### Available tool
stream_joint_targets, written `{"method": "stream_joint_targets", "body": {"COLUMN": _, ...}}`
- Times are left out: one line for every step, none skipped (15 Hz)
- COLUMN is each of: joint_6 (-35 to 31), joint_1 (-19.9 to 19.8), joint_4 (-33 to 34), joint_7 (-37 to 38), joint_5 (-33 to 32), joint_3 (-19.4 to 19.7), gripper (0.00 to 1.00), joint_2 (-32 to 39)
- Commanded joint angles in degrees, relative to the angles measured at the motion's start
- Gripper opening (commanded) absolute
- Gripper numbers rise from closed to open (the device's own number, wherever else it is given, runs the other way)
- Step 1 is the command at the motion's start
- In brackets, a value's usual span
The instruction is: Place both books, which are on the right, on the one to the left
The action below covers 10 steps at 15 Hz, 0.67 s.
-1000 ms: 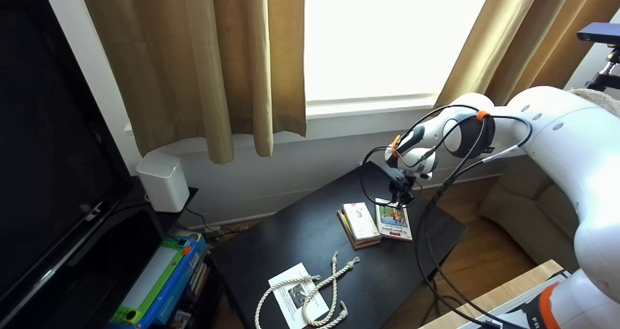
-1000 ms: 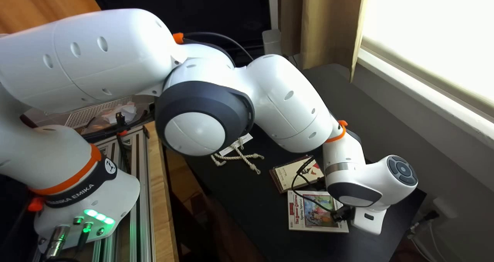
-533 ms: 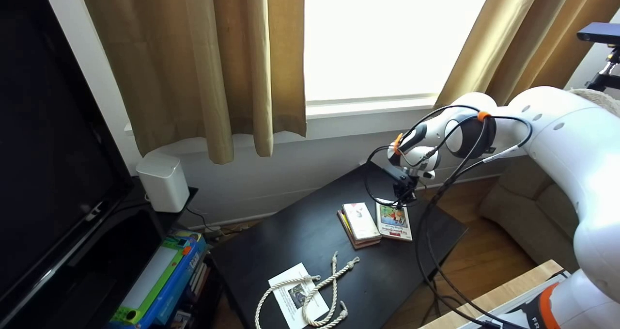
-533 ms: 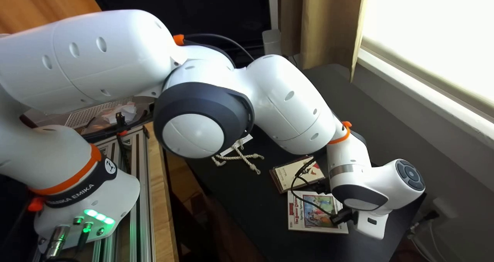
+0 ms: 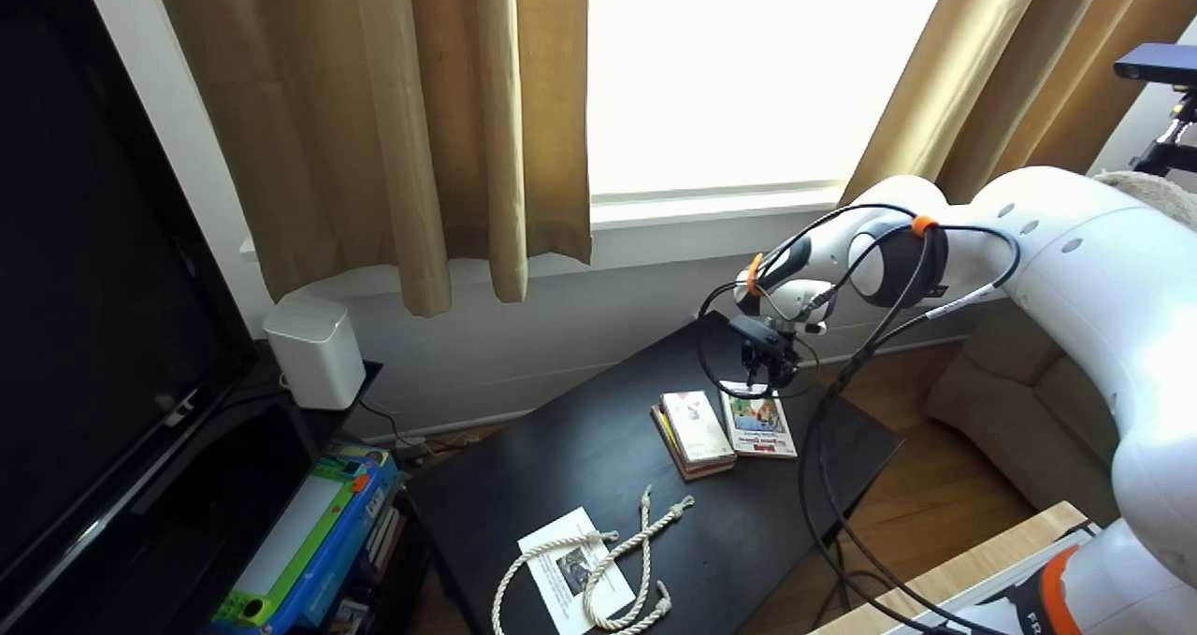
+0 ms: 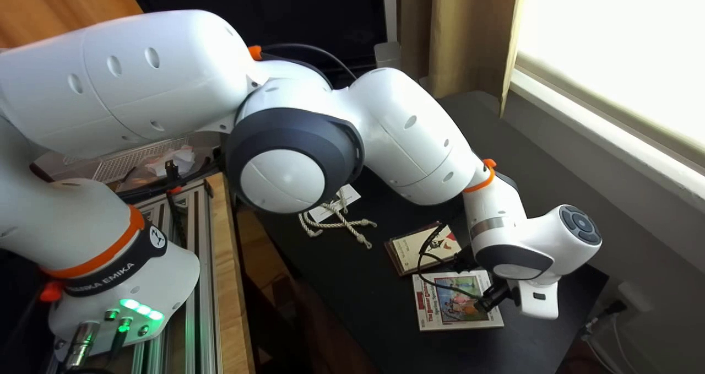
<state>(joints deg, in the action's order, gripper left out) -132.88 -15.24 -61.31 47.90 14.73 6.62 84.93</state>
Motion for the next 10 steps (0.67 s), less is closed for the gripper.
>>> {"method": "stream_joint_targets", "body": {"joint_6": 0.0, "joint_1": 2.6, "joint_4": 2.0, "joint_7": -3.5, "joint_5": -2.3, "joint_3": 0.7, "gripper": 0.84, "joint_2": 1.1}}
{"method": "stream_joint_targets", "body": {"joint_6": -0.2, "joint_1": 3.3, "joint_4": 2.0, "joint_7": -4.6, "joint_5": -3.0, "joint_3": 0.7, "gripper": 0.91, "joint_2": 1.1}}
{"method": "stream_joint_targets", "body": {"joint_6": 0.2, "joint_1": 4.0, "joint_4": 2.1, "joint_7": -6.1, "joint_5": -3.7, "joint_3": 0.6, "gripper": 0.98, "joint_2": 1.1}}
{"method": "stream_joint_targets", "body": {"joint_6": -0.3, "joint_1": 4.8, "joint_4": 1.9, "joint_7": -7.5, "joint_5": -4.6, "joint_3": 0.8, "gripper": 1.0, "joint_2": 1.1}}
{"method": "stream_joint_targets", "body": {"joint_6": -0.6, "joint_1": 5.2, "joint_4": 1.7, "joint_7": -9.4, "joint_5": -5.2, "joint_3": 0.5, "gripper": 1.0, "joint_2": 1.1}}
{"method": "stream_joint_targets", "body": {"joint_6": -1.3, "joint_1": 5.9, "joint_4": 1.2, "joint_7": -11.3, "joint_5": -6.0, "joint_3": 0.5, "gripper": 1.0, "joint_2": 1.0}}
{"method": "stream_joint_targets", "body": {"joint_6": -1.7, "joint_1": 6.4, "joint_4": 0.4, "joint_7": -13.4, "joint_5": -6.7, "joint_3": 0.3, "gripper": 1.0, "joint_2": 0.6}}
{"method": "stream_joint_targets", "body": {"joint_6": -1.9, "joint_1": 6.9, "joint_4": -0.5, "joint_7": -14.9, "joint_5": -7.3, "joint_3": 0.4, "gripper": 1.0, "joint_2": 0.2}}
{"method": "stream_joint_targets", "body": {"joint_6": -1.4, "joint_1": 7.4, "joint_4": -1.0, "joint_7": -16.3, "joint_5": -7.8, "joint_3": 0.6, "gripper": 1.0, "joint_2": 0.1}}
{"method": "stream_joint_targets", "body": {"joint_6": -1.1, "joint_1": 7.8, "joint_4": -1.4, "joint_7": -17.6, "joint_5": -8.2, "joint_3": 0.8, "gripper": 1.0, "joint_2": 0.1}}
